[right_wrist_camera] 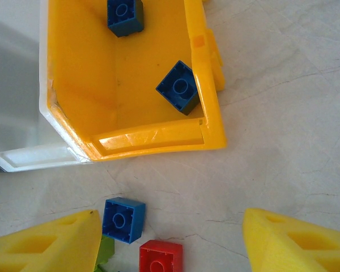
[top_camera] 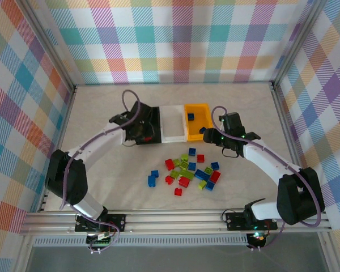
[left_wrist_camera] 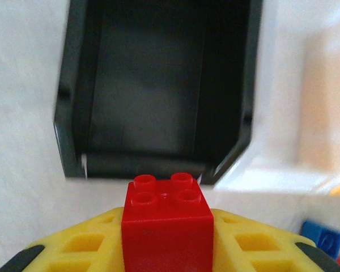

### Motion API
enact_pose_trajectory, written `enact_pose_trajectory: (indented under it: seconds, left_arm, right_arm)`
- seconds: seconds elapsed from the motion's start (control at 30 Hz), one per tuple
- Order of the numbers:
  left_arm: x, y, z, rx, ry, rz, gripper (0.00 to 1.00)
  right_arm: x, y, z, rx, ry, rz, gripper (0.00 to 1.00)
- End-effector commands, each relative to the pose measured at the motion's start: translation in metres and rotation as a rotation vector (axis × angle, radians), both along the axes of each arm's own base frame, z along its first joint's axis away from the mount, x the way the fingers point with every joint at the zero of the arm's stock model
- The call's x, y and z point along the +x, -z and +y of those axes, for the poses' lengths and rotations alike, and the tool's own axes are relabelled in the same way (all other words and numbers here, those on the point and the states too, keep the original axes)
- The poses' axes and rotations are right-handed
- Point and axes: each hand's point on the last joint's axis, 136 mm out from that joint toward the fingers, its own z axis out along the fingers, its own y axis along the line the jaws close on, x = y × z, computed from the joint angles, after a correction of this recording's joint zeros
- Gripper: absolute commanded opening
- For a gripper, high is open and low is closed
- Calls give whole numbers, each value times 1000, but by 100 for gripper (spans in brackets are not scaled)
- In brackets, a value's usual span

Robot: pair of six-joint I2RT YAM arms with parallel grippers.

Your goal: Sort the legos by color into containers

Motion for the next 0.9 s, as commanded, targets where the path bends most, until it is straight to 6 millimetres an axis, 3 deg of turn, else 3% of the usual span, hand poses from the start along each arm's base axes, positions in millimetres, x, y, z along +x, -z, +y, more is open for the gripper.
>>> enact_pose_trajectory:
  seconds: [0.0, 0.13, 0.33, 0.43, 0.6, 0.73, 0.87]
  left_arm:
    - [30, 4, 12, 79, -21, -4, 35]
    - [57, 18, 14, 90, -34, 19, 35]
    - [72, 35, 7, 99, -12, 54, 35]
    - [75, 36, 5, 94, -8, 56, 47]
    - [76, 18, 2, 63, -8, 21, 73]
    - [71, -8, -3, 3, 3, -17, 81]
    - [50, -35, -11, -85, 31, -56, 86]
  right_arm:
    - [2, -6, 4, 5, -14, -15, 67]
    - [2, -8, 4, 6, -12, -22, 67]
    - [1, -9, 2, -3, -11, -25, 67]
    - [1, -10, 2, -1, -10, -28, 68]
    - [2, -13, 4, 11, -16, -33, 69]
    - [2, -17, 9, 33, -34, -44, 69]
    - [-2, -23, 17, 54, -79, -45, 69]
